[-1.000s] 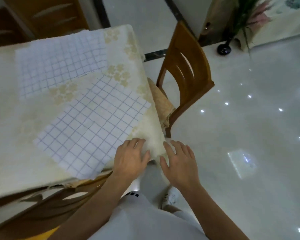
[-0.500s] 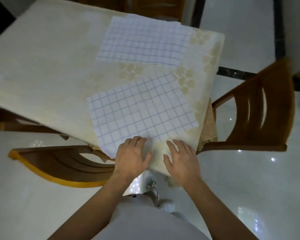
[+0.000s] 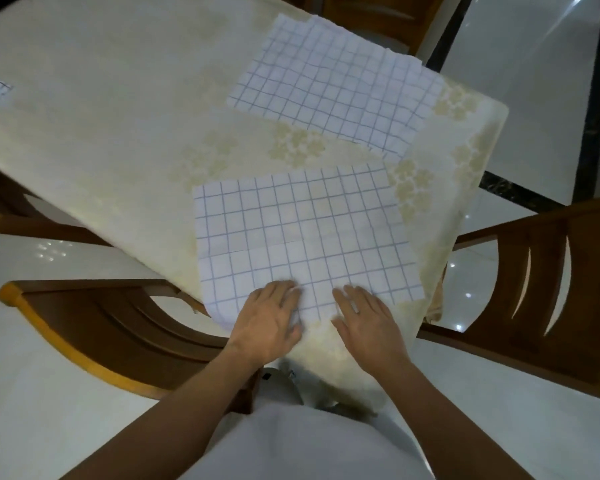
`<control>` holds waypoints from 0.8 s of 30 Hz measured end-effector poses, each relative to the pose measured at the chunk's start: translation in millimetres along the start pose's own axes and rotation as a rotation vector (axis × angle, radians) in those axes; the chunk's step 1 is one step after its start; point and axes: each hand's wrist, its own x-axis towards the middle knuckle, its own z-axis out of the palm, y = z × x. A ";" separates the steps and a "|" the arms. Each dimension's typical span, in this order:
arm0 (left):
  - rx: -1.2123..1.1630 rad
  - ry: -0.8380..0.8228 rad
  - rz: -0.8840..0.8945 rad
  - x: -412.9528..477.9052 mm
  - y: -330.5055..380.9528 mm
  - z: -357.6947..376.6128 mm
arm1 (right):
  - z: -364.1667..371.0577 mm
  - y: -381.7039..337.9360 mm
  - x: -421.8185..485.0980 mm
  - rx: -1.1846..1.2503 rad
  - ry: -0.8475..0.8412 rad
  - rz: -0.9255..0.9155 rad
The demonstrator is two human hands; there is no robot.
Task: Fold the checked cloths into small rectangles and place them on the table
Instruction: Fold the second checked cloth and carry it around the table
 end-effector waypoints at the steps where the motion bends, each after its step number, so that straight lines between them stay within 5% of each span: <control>1: 0.027 -0.024 0.039 1.0 2.6 5.5 | 2.7 5.5 2.3 -0.006 -0.001 -0.039; 11: 0.216 -0.039 0.131 16.7 15.0 23.3 | 35.6 50.6 13.2 -0.076 0.011 -0.468; 24: 0.283 -0.087 0.121 18.8 17.2 23.8 | 33.7 43.7 14.5 -0.100 0.019 -0.412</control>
